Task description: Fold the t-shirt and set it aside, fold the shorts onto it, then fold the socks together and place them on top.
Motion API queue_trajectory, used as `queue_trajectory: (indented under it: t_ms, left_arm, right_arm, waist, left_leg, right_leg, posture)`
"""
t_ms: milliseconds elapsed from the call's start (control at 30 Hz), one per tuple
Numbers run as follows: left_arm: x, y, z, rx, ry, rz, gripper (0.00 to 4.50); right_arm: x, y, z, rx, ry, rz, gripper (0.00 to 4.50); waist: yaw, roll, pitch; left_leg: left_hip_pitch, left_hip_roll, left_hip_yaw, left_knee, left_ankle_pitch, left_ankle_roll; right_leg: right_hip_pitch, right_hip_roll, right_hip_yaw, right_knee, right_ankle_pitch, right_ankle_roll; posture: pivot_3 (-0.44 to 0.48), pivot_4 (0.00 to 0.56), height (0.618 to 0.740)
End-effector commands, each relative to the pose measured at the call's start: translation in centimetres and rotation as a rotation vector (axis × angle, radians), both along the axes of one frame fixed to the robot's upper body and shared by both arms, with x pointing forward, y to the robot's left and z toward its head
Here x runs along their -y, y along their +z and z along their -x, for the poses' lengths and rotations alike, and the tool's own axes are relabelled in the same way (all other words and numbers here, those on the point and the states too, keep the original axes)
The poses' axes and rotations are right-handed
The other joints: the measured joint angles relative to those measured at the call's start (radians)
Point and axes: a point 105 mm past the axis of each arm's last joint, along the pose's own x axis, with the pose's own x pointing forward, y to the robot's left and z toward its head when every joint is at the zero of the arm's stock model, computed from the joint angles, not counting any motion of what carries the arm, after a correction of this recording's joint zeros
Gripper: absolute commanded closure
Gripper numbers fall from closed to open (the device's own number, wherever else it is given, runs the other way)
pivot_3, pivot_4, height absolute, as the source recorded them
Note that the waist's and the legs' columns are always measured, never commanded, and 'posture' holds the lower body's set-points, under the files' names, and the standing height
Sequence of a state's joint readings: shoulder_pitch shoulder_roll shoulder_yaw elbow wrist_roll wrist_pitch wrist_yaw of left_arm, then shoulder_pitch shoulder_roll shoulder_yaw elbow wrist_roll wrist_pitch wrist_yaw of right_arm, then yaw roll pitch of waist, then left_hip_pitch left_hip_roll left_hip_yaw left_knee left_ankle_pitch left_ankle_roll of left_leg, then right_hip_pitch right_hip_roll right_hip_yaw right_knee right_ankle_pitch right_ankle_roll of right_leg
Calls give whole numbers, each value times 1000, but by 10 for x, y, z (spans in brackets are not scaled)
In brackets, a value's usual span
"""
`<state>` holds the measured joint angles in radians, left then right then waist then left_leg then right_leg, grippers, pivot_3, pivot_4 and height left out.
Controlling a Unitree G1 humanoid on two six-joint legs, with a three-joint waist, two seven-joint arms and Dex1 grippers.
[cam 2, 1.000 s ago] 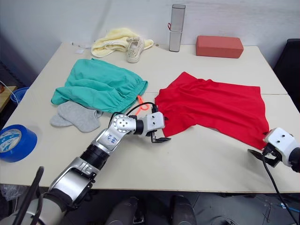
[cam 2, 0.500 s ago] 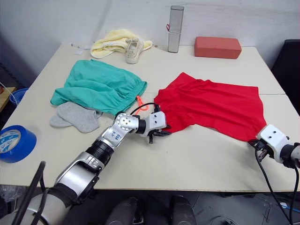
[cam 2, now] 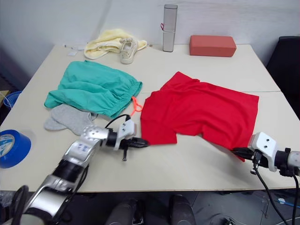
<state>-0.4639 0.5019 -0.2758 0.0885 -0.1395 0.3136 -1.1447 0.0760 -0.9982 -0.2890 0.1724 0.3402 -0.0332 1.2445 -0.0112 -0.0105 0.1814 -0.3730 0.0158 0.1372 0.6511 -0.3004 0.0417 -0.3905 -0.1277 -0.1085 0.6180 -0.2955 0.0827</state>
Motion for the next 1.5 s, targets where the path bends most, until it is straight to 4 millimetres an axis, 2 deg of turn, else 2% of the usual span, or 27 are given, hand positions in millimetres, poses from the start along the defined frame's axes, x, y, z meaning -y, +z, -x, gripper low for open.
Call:
queue_trajectory:
  t_ms: [33,367,600,667,767,967,1067,1167,1367,1500]
  left_arm:
    - [-4,2,30,-44,-67,-10,4474]
    - [-7,0,85,-75,-46,-2,4474]
    - [-11,9,98,-102,13,22,4474]
    - [-14,15,110,-126,-19,40,4474]
    - [-16,17,116,-135,-31,53,4474]
    - [-25,15,122,-136,-70,63,4474]
    - [-38,13,118,-119,-78,24,4474]
    - [-45,19,111,-106,-80,34,4474]
    - [-47,40,80,-93,-50,75,4474]
    - [-46,50,62,-103,-62,70,4474]
  right_arm:
    - [1,14,11,16,38,13,4500]
    - [26,0,54,-44,101,126,4500]
    - [35,-8,72,-43,143,163,4500]
    - [46,-15,76,-34,114,200,4500]
    - [53,-20,78,-23,94,221,4500]
    - [50,-18,78,-5,98,194,4500]
    - [44,-17,84,-15,113,168,4500]
    - [42,-13,85,-16,93,146,4500]
    - [39,-8,86,-66,42,88,4500]
    - [36,-6,81,-94,15,51,4500]
  waist:
    - [8,0,0]
    - [26,1,1]
    - [32,1,1]
    - [30,2,1]
    - [31,3,1]
    - [32,4,2]
    - [32,5,1]
    - [32,8,2]
    - [35,10,3]
    - [35,10,3]
  left_leg:
    - [0,0,0,0,-1,0]
    - [-1,0,-1,-2,-4,-4]
    - [-1,0,-1,-2,-6,-1]
    - [-1,0,-1,-2,-6,-1]
    - [-1,0,-1,-2,-5,-3]
    - [-1,0,-2,-2,-4,-4]
    - [-1,0,-2,-3,-4,-4]
    - [-1,0,-3,-3,-6,-1]
    - [-2,0,-5,-3,-7,1]
    - [-3,0,-5,-3,-5,-2]
  right_leg:
    - [0,0,0,0,0,0]
    - [-1,-2,1,-3,0,-1]
    - [-1,-2,1,-3,-1,-2]
    - [-1,-2,1,-3,-1,-2]
    - [-1,-2,0,-4,-2,-3]
    - [-1,-2,0,-5,-4,-7]
    - [-1,-2,-1,-5,-4,-7]
    - [-1,-2,-2,-5,-4,-7]
    - [0,-2,-2,-6,-4,-7]
    - [-1,-2,-4,-6,-2,-4]
  posture:
    - [0,150,740]
    - [0,150,740]
    - [0,150,740]
    - [0,150,740]
    - [0,150,740]
    - [0,150,740]
    - [0,150,740]
    - [0,150,740]
    - [0,150,740]
    - [0,150,740]
